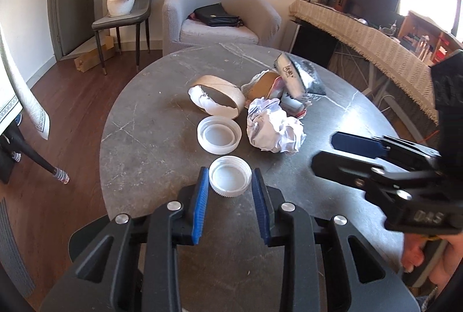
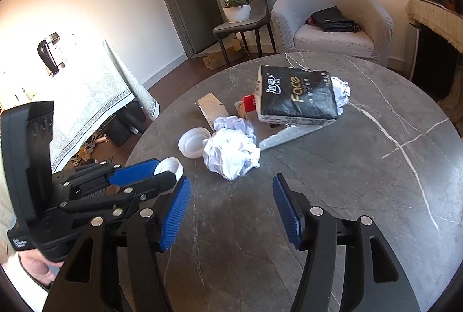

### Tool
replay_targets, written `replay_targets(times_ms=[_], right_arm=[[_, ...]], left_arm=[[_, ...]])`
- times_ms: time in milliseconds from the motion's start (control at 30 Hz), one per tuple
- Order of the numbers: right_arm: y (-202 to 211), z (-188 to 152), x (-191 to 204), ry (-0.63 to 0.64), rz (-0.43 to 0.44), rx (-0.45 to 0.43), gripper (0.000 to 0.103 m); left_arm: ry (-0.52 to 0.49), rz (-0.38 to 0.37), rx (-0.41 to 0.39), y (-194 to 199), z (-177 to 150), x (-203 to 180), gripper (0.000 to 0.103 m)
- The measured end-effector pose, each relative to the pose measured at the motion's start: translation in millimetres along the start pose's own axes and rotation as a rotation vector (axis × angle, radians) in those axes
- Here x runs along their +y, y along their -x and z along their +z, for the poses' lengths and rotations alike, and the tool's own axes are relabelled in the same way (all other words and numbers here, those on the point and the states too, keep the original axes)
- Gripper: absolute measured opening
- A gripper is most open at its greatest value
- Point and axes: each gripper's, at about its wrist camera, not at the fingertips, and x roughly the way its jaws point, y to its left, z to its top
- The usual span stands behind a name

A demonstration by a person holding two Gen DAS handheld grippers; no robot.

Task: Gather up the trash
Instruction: 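Grasp the white bottle cap with the left gripper while the right gripper grasps crumpled paper, then carry cap and paper to the green bin and release both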

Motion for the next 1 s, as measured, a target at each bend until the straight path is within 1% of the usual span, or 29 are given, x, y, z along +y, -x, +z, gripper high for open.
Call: replay_targets(times_ms=[67, 100, 133, 200, 233, 400, 667, 767, 867, 1000], right_arm=[[-6.2, 3.2, 2.5, -0.005, -0.004, 0.005, 0.061], [-8.8, 4.3, 3.3, -0.009, -0.007, 0.007, 0.066], [-11.5, 5.1, 3.5, -0.016, -0.010, 0.008, 0.068], [-15.6, 7.8, 3.6, -0.035, -0.008, 0.010, 0.069], [-17.7, 9.3, 4.0, -0.039, -0.020, 0.011, 0.070], [-28.2, 12.1, -1.0, -0.098, -0.027, 0.043, 0.071], [-39.7, 18.9, 1.7, -0.161, -0.050, 0.046, 0.071], [-41.1, 18.9, 4.4, -0.166, -0.058, 0.049, 0.050], [-39.1, 19.3, 8.3, -0.165, -0.064, 0.042, 0.050], [-31.4, 22.6, 20.4, -0.141, -0.042, 0.019, 0.050]], left_arm=[[0.002, -0.005, -0.004, 4.0, -1.9, 5.4, 0.032], [0.003, -0.005, -0.005, 5.6, -2.8, 7.2, 0.032], [0.005, -0.004, -0.005, 6.9, -3.3, 9.9, 0.032], [0.014, -0.005, -0.007, 10.0, -3.8, 14.6, 0.032], [0.019, -0.006, -0.009, 11.7, -3.8, 17.3, 0.032], [0.048, -0.007, -0.018, 22.7, -5.1, 34.9, 0.032], [0.083, 0.000, -0.027, 35.6, -7.3, 59.7, 0.032], [0.087, 0.008, -0.030, 40.0, -9.2, 66.5, 0.032], [0.100, 0.021, -0.031, 44.1, -11.1, 77.8, 0.032], [0.112, 0.044, -0.021, 46.3, -14.7, 89.6, 0.032]])
